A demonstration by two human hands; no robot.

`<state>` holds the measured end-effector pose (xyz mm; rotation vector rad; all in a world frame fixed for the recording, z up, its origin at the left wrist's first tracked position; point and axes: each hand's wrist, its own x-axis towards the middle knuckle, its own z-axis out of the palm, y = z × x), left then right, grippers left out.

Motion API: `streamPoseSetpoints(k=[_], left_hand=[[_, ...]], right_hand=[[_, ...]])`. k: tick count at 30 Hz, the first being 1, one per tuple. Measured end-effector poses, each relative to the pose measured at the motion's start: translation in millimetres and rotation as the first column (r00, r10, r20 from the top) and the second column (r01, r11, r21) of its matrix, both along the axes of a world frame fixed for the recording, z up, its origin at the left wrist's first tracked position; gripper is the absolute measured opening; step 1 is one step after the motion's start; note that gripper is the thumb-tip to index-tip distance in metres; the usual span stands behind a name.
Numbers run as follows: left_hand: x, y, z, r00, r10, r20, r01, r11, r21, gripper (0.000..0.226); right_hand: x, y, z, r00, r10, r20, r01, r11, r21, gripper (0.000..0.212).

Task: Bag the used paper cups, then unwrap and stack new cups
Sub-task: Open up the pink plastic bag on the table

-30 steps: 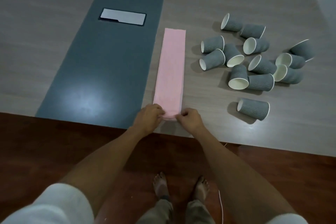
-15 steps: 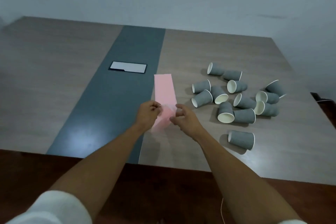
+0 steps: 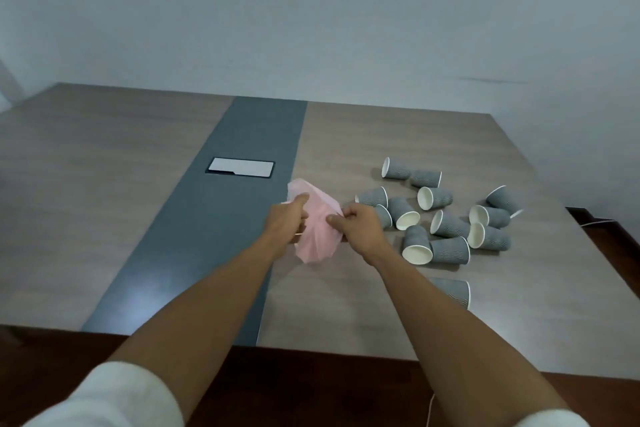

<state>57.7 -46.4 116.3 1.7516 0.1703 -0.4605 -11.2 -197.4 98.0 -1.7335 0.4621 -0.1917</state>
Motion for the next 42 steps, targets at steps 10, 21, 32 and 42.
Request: streamPoseSetpoints(k=[10,21,32,42], left_hand=[[-4,2,-10,0.957,-0.175,0.231,0.199,0.976,-0.086,0.004],[11,27,-9,0.97,-0.062,0.237,0.057,0.998,0.029,0.033],[24,33,10,0.822,0.244,0.515,-0.323,0.944,0.068,0.02],[46,84,4,0.398,-0.747,0.533,0.003,0.582,0.813,0.051]], right_hand=[[-4,-13,2,0.996,-0.081,0.037,0.076,0.99,0.115,0.01],[-7,-41,-6,0.95,-0.311,0.004,0.308,0.943,0.124,0.015],[-28,-59,-21,0.96,-0.252,-0.125,0.157,0.849,-0.505,0.019],[-43,-96,-21,0.798,-0.583,-0.154,0.548,0.807,-0.22,0.02]])
